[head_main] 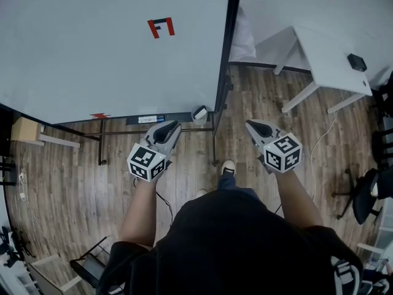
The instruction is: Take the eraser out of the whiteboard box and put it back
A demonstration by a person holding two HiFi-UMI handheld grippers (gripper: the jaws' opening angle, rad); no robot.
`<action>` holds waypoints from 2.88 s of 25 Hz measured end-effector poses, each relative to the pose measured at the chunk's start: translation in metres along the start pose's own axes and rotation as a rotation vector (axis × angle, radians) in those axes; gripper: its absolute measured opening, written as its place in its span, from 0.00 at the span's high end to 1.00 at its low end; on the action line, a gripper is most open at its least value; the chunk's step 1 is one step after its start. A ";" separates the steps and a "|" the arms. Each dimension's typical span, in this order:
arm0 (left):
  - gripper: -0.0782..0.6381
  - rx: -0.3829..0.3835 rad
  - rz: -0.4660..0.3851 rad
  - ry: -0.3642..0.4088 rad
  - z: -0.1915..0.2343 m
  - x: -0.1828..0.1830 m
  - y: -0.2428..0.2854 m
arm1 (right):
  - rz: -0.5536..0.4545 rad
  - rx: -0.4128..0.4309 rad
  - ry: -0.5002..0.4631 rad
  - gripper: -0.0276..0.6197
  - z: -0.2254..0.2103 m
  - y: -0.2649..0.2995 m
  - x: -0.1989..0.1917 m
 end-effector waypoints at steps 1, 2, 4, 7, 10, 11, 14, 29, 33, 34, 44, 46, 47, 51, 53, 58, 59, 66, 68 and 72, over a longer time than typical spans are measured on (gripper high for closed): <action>0.84 0.002 0.004 -0.001 0.002 -0.001 0.003 | 0.003 0.003 0.001 0.96 -0.002 0.002 -0.001; 0.84 0.004 0.009 -0.001 0.003 -0.003 0.005 | 0.006 0.006 0.002 0.96 -0.004 0.004 -0.002; 0.83 0.007 0.023 -0.001 0.006 -0.006 0.011 | 0.012 0.012 0.005 0.96 -0.008 0.007 -0.004; 0.82 0.012 0.045 -0.002 0.011 -0.012 0.022 | 0.022 0.023 0.009 0.96 -0.013 0.013 -0.008; 0.82 0.015 0.068 -0.004 0.016 -0.019 0.034 | 0.034 0.030 0.012 0.96 -0.019 0.017 -0.013; 0.81 0.015 0.077 -0.004 0.018 -0.021 0.038 | 0.037 0.032 0.013 0.96 -0.021 0.019 -0.014; 0.81 0.012 0.098 -0.004 0.021 -0.026 0.049 | 0.043 0.034 0.014 0.96 -0.028 0.021 -0.017; 0.75 0.002 0.176 -0.014 0.036 -0.048 0.100 | 0.093 0.033 0.040 0.96 -0.057 0.027 -0.039; 0.72 -0.009 0.221 -0.018 0.037 -0.058 0.111 | 0.107 0.042 0.046 0.96 -0.059 0.028 -0.045; 0.70 -0.013 0.235 -0.016 0.037 -0.062 0.114 | 0.111 0.046 0.048 0.96 -0.059 0.028 -0.046; 0.67 -0.018 0.308 -0.016 0.046 -0.086 0.138 | 0.146 0.055 0.070 0.96 -0.065 0.032 -0.064; 0.67 -0.020 0.318 -0.012 0.047 -0.089 0.142 | 0.150 0.059 0.073 0.96 -0.065 0.033 -0.066; 0.67 -0.020 0.322 -0.011 0.049 -0.090 0.144 | 0.152 0.061 0.074 0.96 -0.065 0.033 -0.067; 0.65 -0.022 0.341 0.006 0.055 -0.094 0.151 | 0.162 0.069 0.076 0.96 -0.065 0.038 -0.071; 0.64 -0.023 0.354 0.017 0.056 -0.096 0.155 | 0.167 0.070 0.079 0.96 -0.065 0.039 -0.073; 0.63 -0.029 0.380 0.024 0.057 -0.102 0.162 | 0.178 0.075 0.084 0.96 -0.065 0.038 -0.077; 0.63 -0.028 0.387 0.030 0.058 -0.104 0.163 | 0.181 0.075 0.085 0.96 -0.066 0.038 -0.078; 0.63 -0.026 0.417 0.049 0.062 -0.114 0.170 | 0.191 0.072 0.093 0.96 -0.068 0.039 -0.083; 0.62 -0.028 0.426 0.051 0.064 -0.118 0.172 | 0.194 0.072 0.096 0.96 -0.067 0.040 -0.085; 0.62 -0.032 0.442 0.052 0.065 -0.123 0.176 | 0.196 0.072 0.104 0.96 -0.066 0.040 -0.088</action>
Point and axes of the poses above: the fingertips, and each gripper's own axes: y forward along the fingers, z to its left, x out of its top, the point moved 4 cm from there along -y, backward along the fingers, and after that the axes turned 10 degrees about -y, right-handed, at the moved point
